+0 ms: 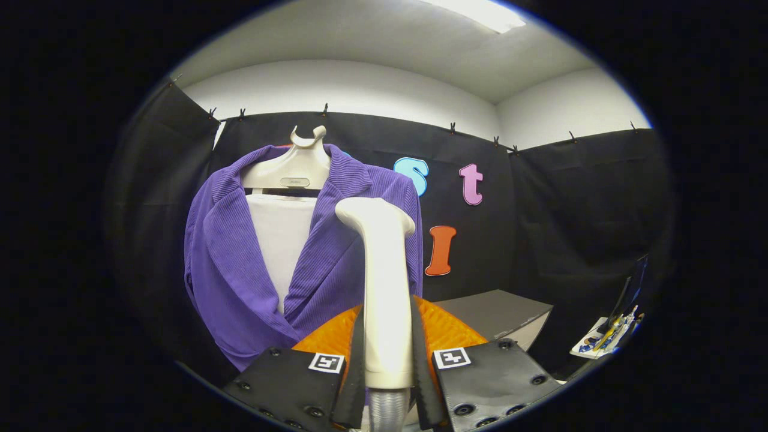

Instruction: Iron the clothes twice with a garment steamer, once on the left side and once on the right side.

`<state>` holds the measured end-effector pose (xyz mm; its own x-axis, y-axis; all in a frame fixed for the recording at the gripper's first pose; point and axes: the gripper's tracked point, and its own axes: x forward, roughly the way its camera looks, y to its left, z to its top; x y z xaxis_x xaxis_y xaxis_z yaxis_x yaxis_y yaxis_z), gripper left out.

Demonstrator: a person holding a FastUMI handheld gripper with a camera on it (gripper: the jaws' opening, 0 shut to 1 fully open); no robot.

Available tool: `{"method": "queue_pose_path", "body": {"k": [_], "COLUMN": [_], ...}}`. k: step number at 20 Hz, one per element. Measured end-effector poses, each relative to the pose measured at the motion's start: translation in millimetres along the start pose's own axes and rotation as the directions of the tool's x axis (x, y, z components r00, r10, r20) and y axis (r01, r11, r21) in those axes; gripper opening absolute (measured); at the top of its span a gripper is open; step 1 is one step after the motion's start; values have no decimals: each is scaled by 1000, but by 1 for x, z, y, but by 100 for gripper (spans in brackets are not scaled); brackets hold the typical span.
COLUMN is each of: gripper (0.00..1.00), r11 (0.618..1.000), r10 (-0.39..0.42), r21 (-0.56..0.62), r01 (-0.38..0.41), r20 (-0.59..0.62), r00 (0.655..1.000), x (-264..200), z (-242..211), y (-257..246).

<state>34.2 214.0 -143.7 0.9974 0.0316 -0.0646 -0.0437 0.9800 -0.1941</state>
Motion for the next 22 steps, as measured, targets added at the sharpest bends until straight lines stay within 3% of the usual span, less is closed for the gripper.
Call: {"method": "queue_pose_path", "body": {"k": [10,22], "gripper": [41,41], "r11": [999,998], "r10": [-13,6], "r21": [-34,-69], "r01": [13,-14], "r20": [-1,-105], "r00": [1000,994], "x": [-19,-39], "z": [-29,-100], "y": [-8,2]}}
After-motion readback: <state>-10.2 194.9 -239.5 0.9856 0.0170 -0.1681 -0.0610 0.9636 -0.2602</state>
